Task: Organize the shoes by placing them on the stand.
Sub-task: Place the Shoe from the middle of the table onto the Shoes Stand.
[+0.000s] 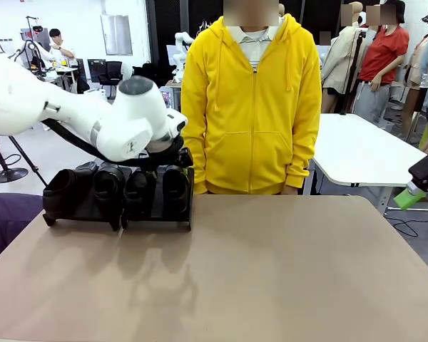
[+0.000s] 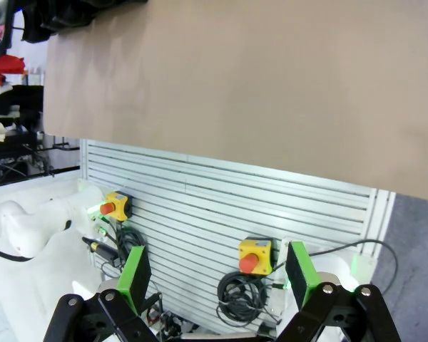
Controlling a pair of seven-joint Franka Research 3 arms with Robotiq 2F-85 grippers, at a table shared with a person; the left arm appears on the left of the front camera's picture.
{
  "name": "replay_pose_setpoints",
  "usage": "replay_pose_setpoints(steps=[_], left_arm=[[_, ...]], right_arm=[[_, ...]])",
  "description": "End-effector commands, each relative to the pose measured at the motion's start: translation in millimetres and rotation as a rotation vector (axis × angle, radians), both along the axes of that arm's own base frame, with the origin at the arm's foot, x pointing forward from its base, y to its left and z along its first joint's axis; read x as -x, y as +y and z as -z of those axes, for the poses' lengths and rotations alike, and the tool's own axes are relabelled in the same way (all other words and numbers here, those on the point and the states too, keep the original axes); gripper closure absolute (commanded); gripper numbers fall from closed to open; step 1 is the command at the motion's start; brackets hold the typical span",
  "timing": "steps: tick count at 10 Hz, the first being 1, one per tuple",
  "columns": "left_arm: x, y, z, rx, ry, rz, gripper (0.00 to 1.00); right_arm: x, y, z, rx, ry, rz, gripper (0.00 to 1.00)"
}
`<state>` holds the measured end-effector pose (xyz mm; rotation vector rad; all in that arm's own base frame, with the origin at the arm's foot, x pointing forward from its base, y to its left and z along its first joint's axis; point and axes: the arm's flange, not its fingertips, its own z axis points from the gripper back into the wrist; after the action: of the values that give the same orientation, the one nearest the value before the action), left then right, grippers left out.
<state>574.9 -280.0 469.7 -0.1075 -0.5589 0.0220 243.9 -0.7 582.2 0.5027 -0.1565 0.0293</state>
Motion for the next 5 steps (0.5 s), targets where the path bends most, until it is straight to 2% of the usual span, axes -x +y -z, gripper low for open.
replay_pose_setpoints(steps=[1, 2, 4, 5], left_arm=[[9.0, 38.5, -66.6, -0.046, 0.141, -0.022, 0.0], [12.2, 53.8, -93.1, -0.044, 0.189, -0.031, 0.0], [31.2, 80.0, -122.2, -0.001, 0.307, 0.089, 0.0], [61.8, 99.3, -130.6, 0.074, 0.417, 0.324, 0.0]], right_arm=[[-0.7, -2.6, -1.7, -0.014, -0.01, -0.022, 0.0], [-0.7, -2.6, -1.7, -0.014, -0.01, -0.022, 0.0], [-0.7, -2.6, -1.7, -0.014, -0.01, -0.022, 0.0], [-0.7, -2.6, -1.7, -0.014, -0.01, -0.022, 0.0]])
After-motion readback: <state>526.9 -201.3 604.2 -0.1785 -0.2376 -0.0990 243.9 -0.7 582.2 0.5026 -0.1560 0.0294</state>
